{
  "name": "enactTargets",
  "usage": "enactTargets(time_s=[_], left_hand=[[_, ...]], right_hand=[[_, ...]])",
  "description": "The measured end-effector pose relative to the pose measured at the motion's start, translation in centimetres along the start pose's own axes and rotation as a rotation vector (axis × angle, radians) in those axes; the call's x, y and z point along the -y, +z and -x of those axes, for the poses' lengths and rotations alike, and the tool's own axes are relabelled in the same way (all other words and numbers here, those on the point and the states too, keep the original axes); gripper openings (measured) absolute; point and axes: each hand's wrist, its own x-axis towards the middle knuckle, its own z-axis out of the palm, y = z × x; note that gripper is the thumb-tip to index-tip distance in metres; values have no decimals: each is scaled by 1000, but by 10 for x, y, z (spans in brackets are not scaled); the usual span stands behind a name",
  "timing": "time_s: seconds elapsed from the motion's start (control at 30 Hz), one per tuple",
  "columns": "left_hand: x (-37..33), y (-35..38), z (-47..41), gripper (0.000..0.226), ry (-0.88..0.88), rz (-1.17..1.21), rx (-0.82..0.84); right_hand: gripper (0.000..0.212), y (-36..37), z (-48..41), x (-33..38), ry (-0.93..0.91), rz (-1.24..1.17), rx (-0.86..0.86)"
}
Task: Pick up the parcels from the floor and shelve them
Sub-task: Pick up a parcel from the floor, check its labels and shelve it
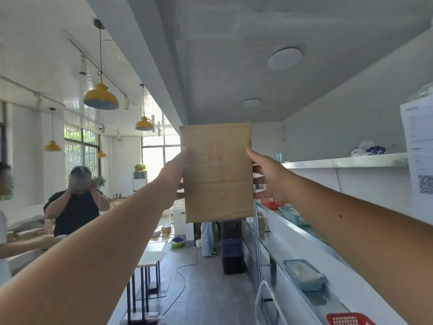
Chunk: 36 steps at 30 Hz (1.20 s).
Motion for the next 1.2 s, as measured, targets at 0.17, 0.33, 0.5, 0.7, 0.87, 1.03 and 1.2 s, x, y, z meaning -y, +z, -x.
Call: enactTargets(time_s=[0.17, 0.33, 0.5, 0.7, 0.87, 1.03, 1.2], left_hand=[[6, 3, 3, 63, -49, 124, -8], [18, 3, 4, 72, -106, 187, -56], [28, 3, 6, 64, -130, 210, -100], [33, -7, 0, 72, -164, 240, -83], [38, -6, 0, 66, -179, 231, -117], [41, -9, 1, 74, -209, 199, -121], [45, -20, -2, 103, -271, 142, -80]], right_hand=[[54, -3, 0, -8, 41, -80, -15], [64, 0, 2, -22, 96, -113, -30], [65, 7, 4, -30, 133, -114, -20], [70, 13, 9, -28, 147, -168, -38], [75, 11, 7, -29, 154, -175, -35], [77, 9, 8, -32, 173, -144, 18], [69, 0, 8, -35, 162, -145, 37]])
